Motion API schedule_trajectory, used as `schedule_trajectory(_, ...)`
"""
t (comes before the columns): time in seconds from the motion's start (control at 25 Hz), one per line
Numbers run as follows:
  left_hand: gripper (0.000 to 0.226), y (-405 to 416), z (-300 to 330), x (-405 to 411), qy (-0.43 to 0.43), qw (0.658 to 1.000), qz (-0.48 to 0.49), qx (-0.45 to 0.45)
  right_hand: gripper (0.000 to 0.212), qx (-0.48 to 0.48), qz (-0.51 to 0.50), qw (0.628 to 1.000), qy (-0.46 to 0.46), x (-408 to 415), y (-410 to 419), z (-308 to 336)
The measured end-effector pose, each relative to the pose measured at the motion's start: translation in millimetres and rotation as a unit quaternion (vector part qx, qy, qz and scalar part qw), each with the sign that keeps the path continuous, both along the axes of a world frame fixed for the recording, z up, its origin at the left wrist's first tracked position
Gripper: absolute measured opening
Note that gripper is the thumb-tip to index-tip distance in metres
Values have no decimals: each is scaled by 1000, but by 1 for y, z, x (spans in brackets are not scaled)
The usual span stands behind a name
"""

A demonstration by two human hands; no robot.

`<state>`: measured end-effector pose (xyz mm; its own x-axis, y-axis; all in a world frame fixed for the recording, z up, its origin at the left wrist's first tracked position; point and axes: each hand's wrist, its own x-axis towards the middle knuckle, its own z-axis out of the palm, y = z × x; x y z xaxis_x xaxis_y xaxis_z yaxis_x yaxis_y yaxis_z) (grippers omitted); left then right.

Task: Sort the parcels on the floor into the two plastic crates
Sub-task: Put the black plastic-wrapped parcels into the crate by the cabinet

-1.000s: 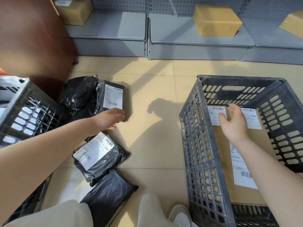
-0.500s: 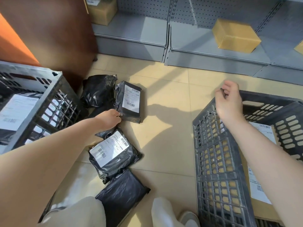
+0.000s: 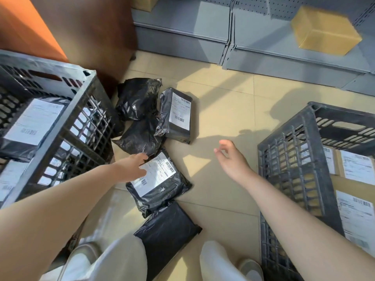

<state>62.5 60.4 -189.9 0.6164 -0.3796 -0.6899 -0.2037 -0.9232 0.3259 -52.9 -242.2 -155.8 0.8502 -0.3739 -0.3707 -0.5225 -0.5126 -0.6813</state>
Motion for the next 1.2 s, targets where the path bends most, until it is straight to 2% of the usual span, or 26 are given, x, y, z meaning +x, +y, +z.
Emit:
schedule_trajectory(0.12, 52, 18, -20, -19, -1, 1000, -9, 5, 47, 17, 72, 996, 56, -19, 26, -23)
schedule_trajectory(0.32, 33, 19, -32, -42, 19, 1000, 4, 10, 49, 57, 70, 980, 176, -44, 53, -58)
schedule_trajectory(0.4, 33, 12, -29, -52, 85, 996, 12, -4, 48, 64, 73, 966, 238, -54, 60, -71)
schedule_trajectory(0.44, 33, 8, -27, -57, 147, 989, 25, -21, 48, 66, 84, 958, 268, -60, 62, -78)
schedule_trajectory(0.56, 41, -3, -22, -72, 334, 935, 106, -62, 64, 126, 94, 918, 363, -72, 68, -81)
schedule_trajectory(0.68, 47, -16, -25, -81, 362, 920, 135, -67, 72, 217, 31, 874, 434, -79, 76, -74)
schedule_trajectory(0.84, 25, -31, -31, -89, 355, 914, 178, -81, 62, 332, -111, 858, 376, -81, 88, -72)
schedule_trajectory(0.92, 39, -36, -35, -94, 323, 930, 164, -66, 55, 361, -166, 851, 344, -80, 90, -75)
schedule_trajectory(1.04, 59, -42, -40, -97, 182, 981, 63, -27, 42, 348, -209, 859, 312, -77, 89, -80)
schedule_trajectory(1.12, 66, -41, -38, -97, 159, 983, 82, -47, 28, 347, -232, 862, 288, -74, 88, -80)
schedule_trajectory(1.2, 71, -38, -36, -96, 185, 973, 117, -78, 14, 338, -252, 868, 262, -69, 84, -77)
